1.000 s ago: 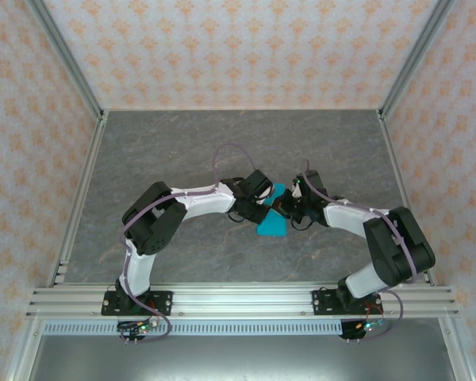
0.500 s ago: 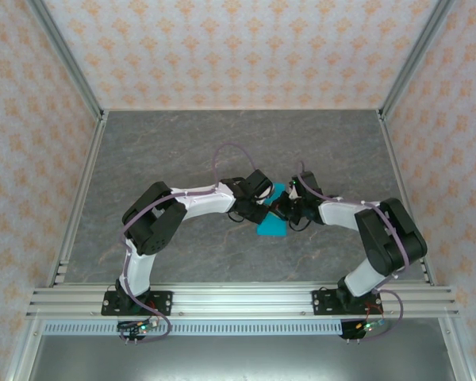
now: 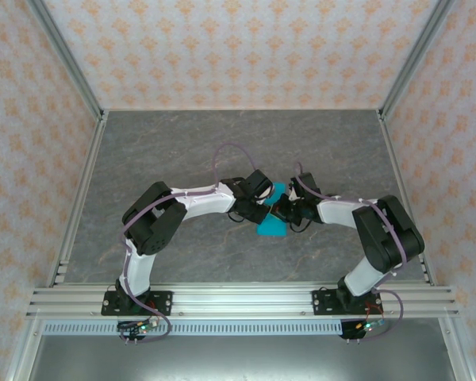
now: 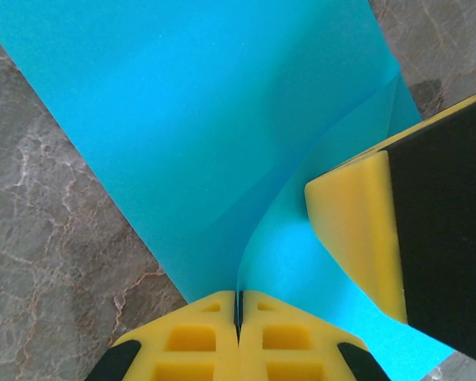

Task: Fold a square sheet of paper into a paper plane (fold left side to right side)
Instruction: Fold the triangle a second time at the center of the table.

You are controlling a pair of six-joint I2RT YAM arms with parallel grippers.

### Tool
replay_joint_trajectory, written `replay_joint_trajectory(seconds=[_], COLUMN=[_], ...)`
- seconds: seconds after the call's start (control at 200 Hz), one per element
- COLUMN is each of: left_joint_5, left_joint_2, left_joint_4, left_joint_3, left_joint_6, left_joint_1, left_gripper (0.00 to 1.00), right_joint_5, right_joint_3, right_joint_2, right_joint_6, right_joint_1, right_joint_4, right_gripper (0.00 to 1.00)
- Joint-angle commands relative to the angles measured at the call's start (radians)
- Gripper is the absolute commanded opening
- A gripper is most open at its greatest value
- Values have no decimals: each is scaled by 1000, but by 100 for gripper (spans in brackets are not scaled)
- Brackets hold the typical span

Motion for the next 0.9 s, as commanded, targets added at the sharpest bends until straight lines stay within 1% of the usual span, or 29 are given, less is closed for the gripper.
replay_joint_trajectory(seconds=[0.0, 0.165, 0.31, 0.39, 0.49, 0.671, 0.686, 0.751, 0.811, 0.896], left_joint_5=[-2, 2, 20, 16, 5, -8, -13, -18, -9, 34], left_joint_2=[18, 15, -16, -39, -65, -93, -122, -152, -186, -228], left_joint_4=[-27, -27, -14, -21, -33, -42, -41, -31, -20, 1], left_joint_3=[0, 3, 3, 6, 12, 3, -1, -21, -43, -80], left_joint_6=[24, 17, -2, -10, -15, -43, -45, -55, -60, -68], left_joint_1=[7, 8, 8, 8, 9, 29, 32, 43, 51, 55], left_gripper=[0, 0, 1, 3, 8, 13, 14, 16, 17, 17], right_joint_5=[59, 81, 94, 95, 89, 85, 85, 86, 86, 85], right_joint_3=[20, 20, 13, 10, 9, 10, 10, 9, 9, 9], right_joint_2=[19, 26, 36, 44, 57, 68, 68, 70, 71, 73], right_joint_6=[-35, -49, -55, -59, -60, -57, -57, -57, -57, -57], right_joint_1=[6, 7, 6, 7, 7, 7, 7, 7, 8, 8], right_joint_4=[-61, -102, -122, -124, -123, -117, -117, -117, -119, -119], right_gripper=[0, 0, 0, 0, 0, 0, 0, 0, 0, 0])
